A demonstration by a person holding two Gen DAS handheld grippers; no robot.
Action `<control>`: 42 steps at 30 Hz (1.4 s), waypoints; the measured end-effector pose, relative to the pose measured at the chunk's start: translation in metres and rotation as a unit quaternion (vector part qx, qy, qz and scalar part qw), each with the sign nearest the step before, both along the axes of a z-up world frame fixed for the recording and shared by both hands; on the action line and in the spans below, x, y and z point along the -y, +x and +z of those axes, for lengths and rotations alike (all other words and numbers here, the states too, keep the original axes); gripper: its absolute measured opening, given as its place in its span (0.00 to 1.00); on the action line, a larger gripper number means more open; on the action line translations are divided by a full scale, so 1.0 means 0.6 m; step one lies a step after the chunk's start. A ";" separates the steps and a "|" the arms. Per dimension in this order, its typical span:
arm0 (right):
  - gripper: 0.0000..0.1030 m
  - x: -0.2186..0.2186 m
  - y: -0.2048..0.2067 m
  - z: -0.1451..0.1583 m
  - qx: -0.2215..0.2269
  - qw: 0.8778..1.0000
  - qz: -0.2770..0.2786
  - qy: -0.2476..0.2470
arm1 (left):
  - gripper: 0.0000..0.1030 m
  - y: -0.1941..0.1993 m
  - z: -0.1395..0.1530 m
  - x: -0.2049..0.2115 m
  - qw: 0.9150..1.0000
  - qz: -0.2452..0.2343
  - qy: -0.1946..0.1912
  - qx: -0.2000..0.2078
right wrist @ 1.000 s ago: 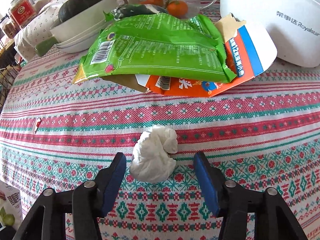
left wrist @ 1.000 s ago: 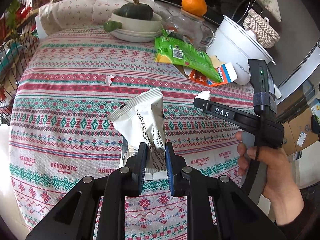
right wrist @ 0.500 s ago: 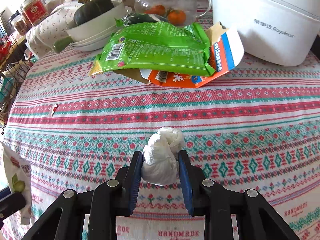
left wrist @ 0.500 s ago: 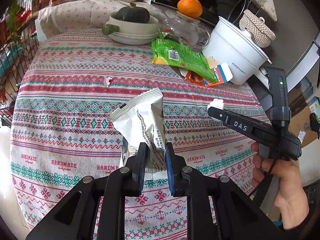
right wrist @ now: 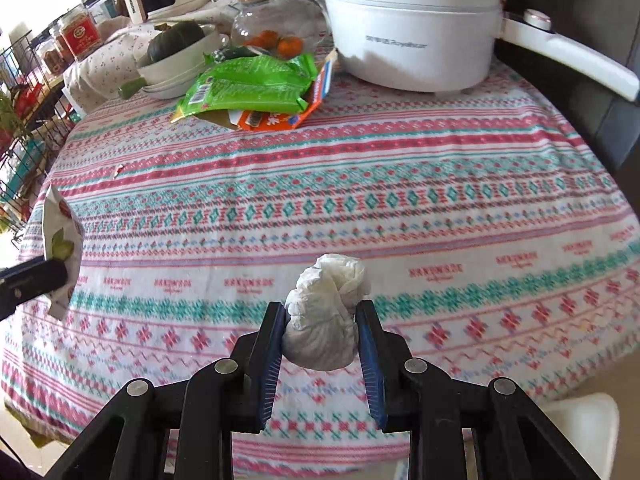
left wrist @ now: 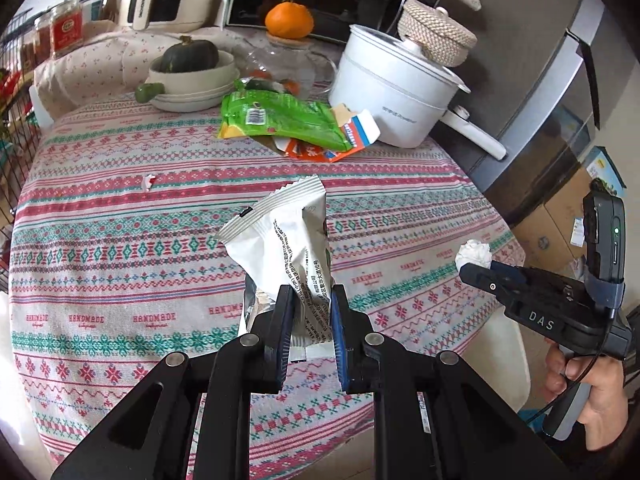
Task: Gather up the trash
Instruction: 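Grasp the white crumpled tissue with the right tool and lift it, then carry the wrapper and tissue over the bin and open both tools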
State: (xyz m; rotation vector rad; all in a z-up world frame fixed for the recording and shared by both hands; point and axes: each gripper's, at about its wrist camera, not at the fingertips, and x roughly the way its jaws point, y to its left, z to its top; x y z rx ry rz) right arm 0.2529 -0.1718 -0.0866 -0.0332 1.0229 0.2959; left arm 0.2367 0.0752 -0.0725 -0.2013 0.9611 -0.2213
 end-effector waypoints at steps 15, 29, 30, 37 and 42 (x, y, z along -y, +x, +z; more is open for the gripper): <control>0.31 0.198 -0.118 0.010 0.026 0.995 -0.093 -0.023 | 0.19 -0.062 0.000 0.211 0.988 -0.154 -0.001 0.017; 0.32 0.342 -0.176 -0.045 -0.016 0.985 -0.169 -0.022 | 0.19 -0.114 -0.072 0.436 0.949 -0.314 0.012 0.008; 0.32 0.350 -0.180 -0.047 -0.017 0.984 -0.173 -0.024 | 0.20 -0.116 -0.079 0.449 0.948 -0.318 0.013 0.004; 0.32 0.390 -0.196 -0.056 -0.025 0.981 -0.193 -0.019 | 0.21 -0.129 -0.124 0.513 0.935 -0.352 0.038 -0.005; 0.32 0.395 -0.197 -0.054 -0.024 0.981 -0.191 -0.015 | 0.23 -0.129 -0.142 0.526 0.930 -0.363 0.051 -0.006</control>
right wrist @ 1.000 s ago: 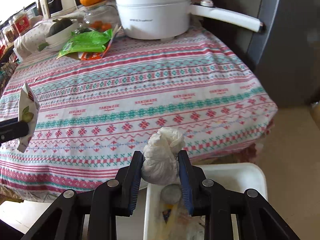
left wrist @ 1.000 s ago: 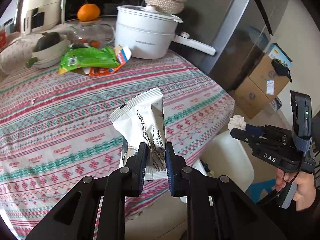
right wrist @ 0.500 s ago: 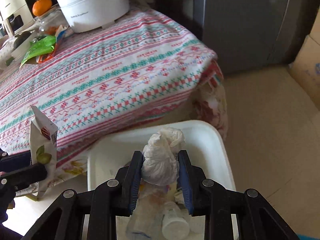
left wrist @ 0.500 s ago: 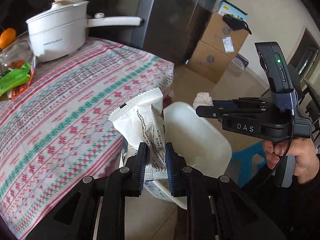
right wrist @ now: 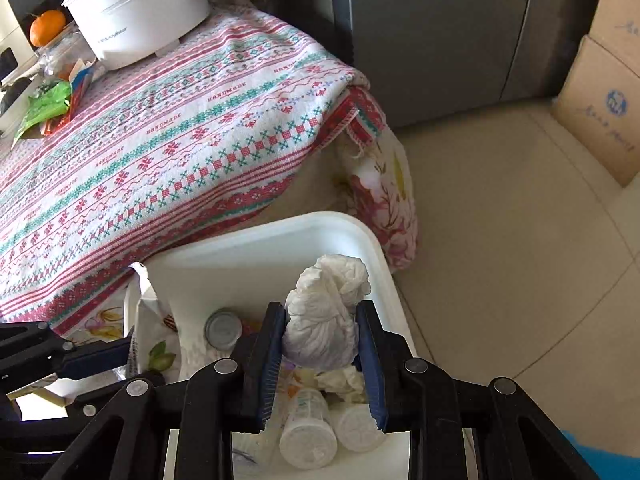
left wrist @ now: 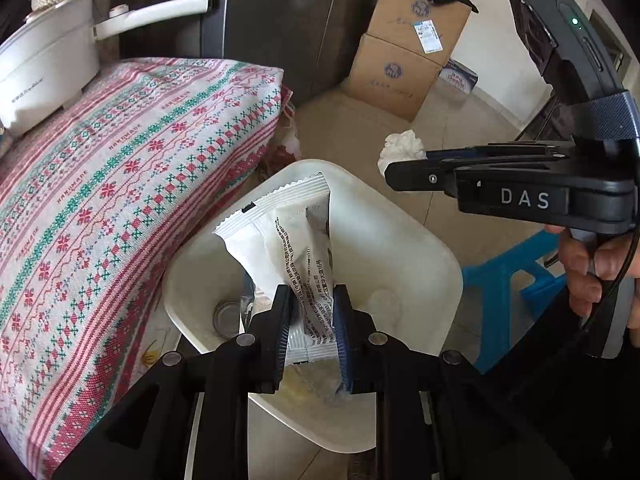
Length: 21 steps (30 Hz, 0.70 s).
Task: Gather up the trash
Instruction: 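Carry the wrapper and tissue over the bin and open both tools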
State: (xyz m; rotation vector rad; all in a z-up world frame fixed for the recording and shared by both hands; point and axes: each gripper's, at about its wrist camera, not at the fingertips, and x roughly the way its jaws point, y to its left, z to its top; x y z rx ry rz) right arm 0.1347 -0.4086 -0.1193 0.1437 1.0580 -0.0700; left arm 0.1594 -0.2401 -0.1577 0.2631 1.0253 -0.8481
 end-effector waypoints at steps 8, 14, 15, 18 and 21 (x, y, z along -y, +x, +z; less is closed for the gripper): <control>0.32 0.002 0.003 -0.006 -0.006 1.000 -0.003 0.001 | 0.36 0.009 -0.009 -0.010 0.999 0.021 0.027 0.004; 0.32 -0.002 0.008 -0.009 -0.012 1.000 -0.001 0.000 | 0.54 0.003 0.007 -0.028 0.999 0.033 0.034 0.014; 0.32 -0.004 0.010 -0.012 -0.015 1.000 0.001 -0.003 | 0.56 0.003 0.011 -0.033 0.999 0.037 0.033 0.016; 0.32 -0.012 0.012 -0.019 -0.024 1.000 0.007 -0.008 | 0.60 0.004 0.026 -0.047 0.998 0.051 0.028 0.019; 0.32 -0.017 0.015 -0.026 -0.033 0.999 0.010 -0.010 | 0.67 0.008 0.039 -0.063 0.997 0.071 0.025 0.023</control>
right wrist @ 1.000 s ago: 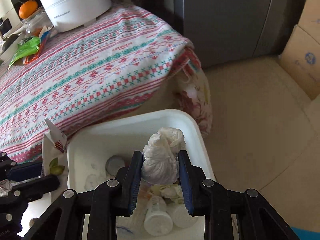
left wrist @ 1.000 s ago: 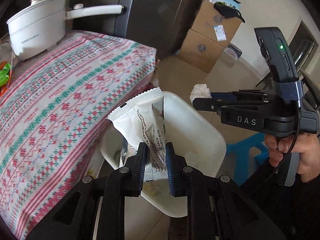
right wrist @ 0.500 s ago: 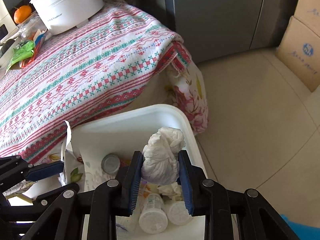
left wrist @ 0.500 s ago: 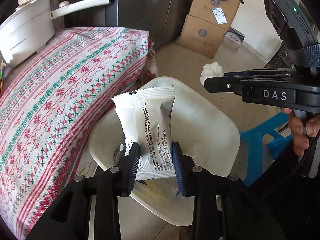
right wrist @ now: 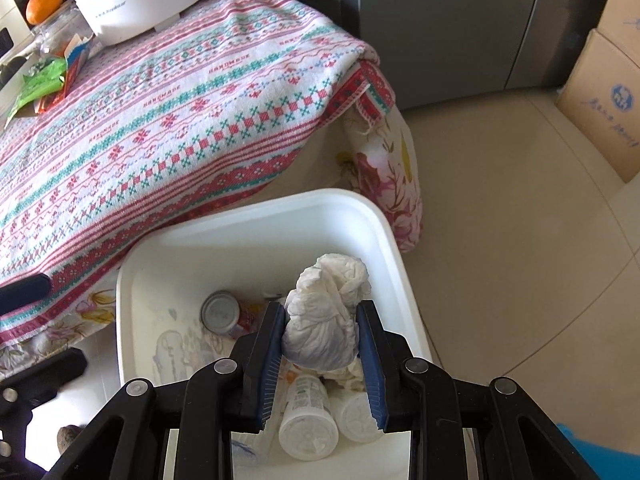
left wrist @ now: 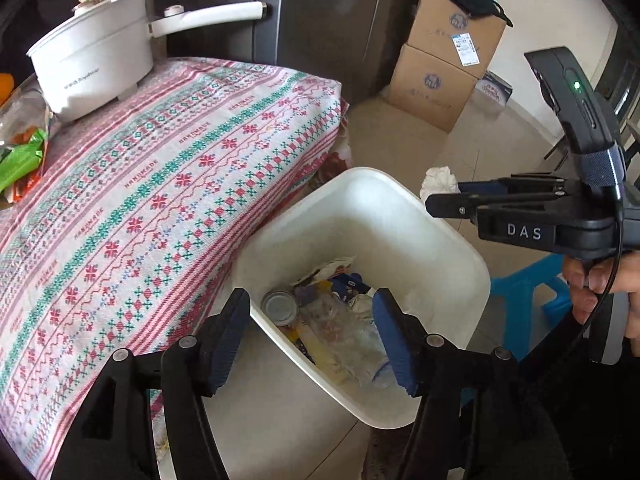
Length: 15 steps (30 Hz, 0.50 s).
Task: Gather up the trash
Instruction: 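Carry the wrapper and tissue over the bin and open both tools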
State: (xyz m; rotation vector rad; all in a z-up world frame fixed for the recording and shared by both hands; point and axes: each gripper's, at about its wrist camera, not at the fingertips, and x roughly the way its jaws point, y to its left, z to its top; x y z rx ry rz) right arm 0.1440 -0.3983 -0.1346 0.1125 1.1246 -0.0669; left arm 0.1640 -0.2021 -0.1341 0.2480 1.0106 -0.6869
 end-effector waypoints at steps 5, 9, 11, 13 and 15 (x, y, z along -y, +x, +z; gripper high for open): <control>0.32 -0.004 0.006 -0.010 -0.015 1.000 0.002 -0.003 | 0.72 0.011 0.014 -0.026 1.000 0.028 0.000 0.006; 0.32 -0.012 0.012 -0.020 -0.027 1.000 0.002 -0.008 | 0.74 0.016 0.022 -0.048 0.999 0.046 0.002 0.011; 0.33 -0.014 0.014 -0.022 -0.029 1.000 0.002 -0.009 | 0.75 0.020 0.024 -0.058 0.998 0.055 0.002 0.011; 0.33 -0.017 0.016 -0.022 -0.031 0.999 0.000 -0.009 | 0.75 0.023 0.027 -0.068 0.998 0.063 0.000 0.011; 0.35 -0.018 0.017 -0.021 -0.031 0.999 -0.002 -0.009 | 0.75 0.025 0.029 -0.077 0.998 0.069 -0.001 0.012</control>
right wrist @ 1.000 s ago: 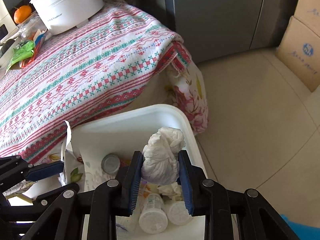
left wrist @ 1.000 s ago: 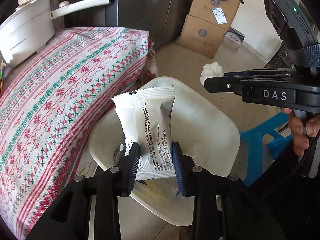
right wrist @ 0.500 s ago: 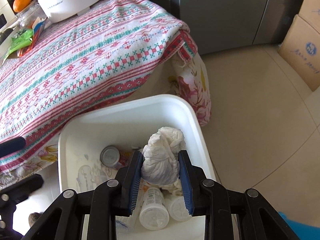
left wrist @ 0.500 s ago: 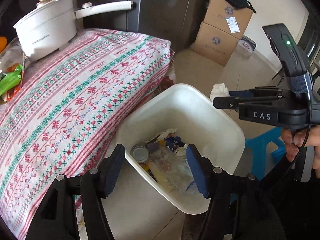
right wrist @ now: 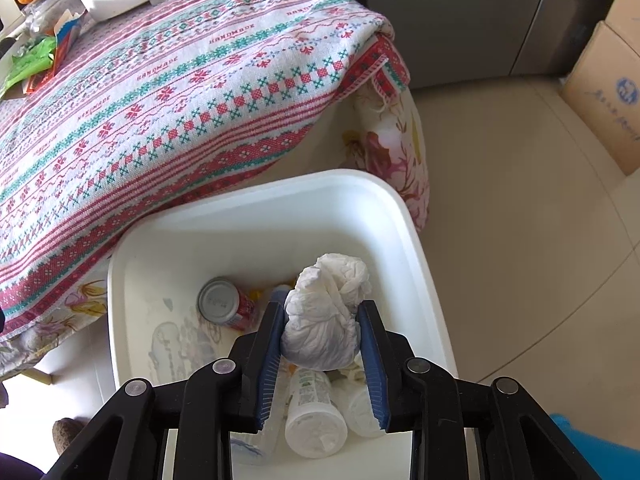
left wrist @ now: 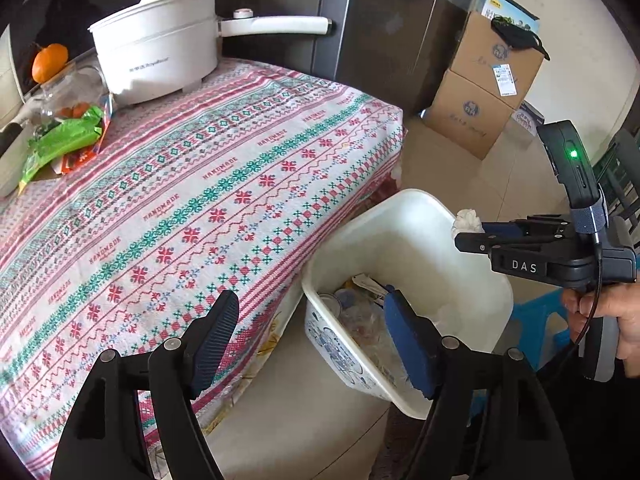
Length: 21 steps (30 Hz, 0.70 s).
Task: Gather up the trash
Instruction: 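Carry the wrapper and tissue over the bin and open both tools, then move both tools back to the table toward the green snack bag and carton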
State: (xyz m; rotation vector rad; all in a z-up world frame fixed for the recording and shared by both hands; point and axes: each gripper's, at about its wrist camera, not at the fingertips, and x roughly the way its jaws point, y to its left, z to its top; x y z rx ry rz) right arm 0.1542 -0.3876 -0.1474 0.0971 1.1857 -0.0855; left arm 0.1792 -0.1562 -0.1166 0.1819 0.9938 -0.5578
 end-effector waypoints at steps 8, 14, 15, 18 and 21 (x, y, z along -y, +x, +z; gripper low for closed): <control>0.56 -0.004 0.005 0.013 0.014 1.000 -0.015 0.017 | 0.76 -0.001 0.010 -0.021 1.000 0.011 -0.001 0.009; 0.58 -0.019 0.009 0.017 0.015 1.000 -0.012 0.014 | 0.76 0.000 0.013 -0.034 1.000 0.019 -0.002 0.012; 0.59 -0.021 0.010 0.018 0.015 1.000 -0.011 0.014 | 0.76 0.001 0.013 -0.037 1.000 0.021 -0.003 0.012; 0.61 -0.032 0.013 0.023 0.017 1.000 -0.009 0.013 | 0.76 0.005 0.015 -0.046 1.000 0.028 -0.005 0.011; 0.63 -0.047 0.020 0.031 0.018 1.000 -0.004 0.013 | 0.76 0.011 0.018 -0.061 0.999 0.040 -0.008 0.009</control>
